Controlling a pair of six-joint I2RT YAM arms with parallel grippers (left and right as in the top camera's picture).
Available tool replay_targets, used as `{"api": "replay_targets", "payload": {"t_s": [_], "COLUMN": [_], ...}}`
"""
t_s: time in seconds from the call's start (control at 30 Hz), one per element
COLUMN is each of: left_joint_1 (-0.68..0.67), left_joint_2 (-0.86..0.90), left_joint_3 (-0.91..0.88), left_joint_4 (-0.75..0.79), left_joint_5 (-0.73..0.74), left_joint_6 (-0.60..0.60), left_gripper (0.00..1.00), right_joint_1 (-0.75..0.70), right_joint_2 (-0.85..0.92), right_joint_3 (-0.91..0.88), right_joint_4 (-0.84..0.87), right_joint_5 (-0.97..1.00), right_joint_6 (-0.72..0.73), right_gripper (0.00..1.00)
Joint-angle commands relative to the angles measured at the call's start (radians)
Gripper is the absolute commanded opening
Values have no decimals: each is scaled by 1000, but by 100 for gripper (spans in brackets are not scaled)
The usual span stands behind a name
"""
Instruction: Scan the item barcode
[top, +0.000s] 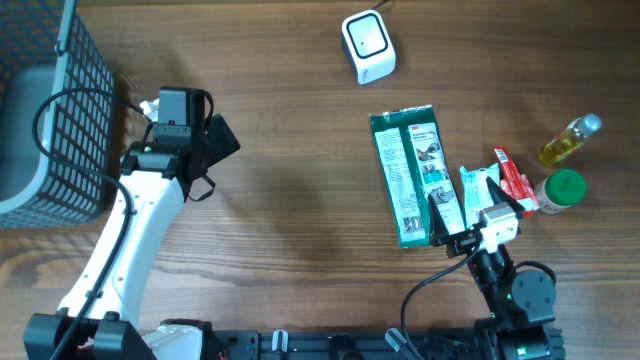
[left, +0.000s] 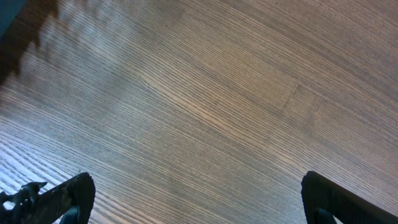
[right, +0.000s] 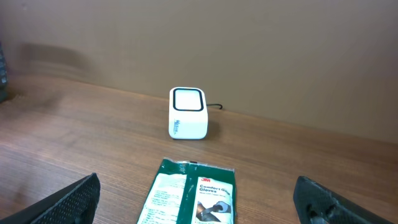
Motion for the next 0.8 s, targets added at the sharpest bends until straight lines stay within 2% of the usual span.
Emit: {"api": "replay_targets", "payload": {"t_s": [0.0,0.77], "left_joint_1": [5,3], "left_joint_2": [4,-23], "left_joint_3": [6,6], "left_joint_4": [3,2], "left_joint_5": [-13,-13], "left_joint_6": [5,5], "left_gripper": [100,100], "right_joint_1": [0,0], "right_joint_2": [-11,-11], "right_joint_3": [-1,-1], "right_joint_4": [2,2], "right_joint_5": [-11,-11], "right_joint_6": [-12,-13], "right_gripper": [100,100]}}
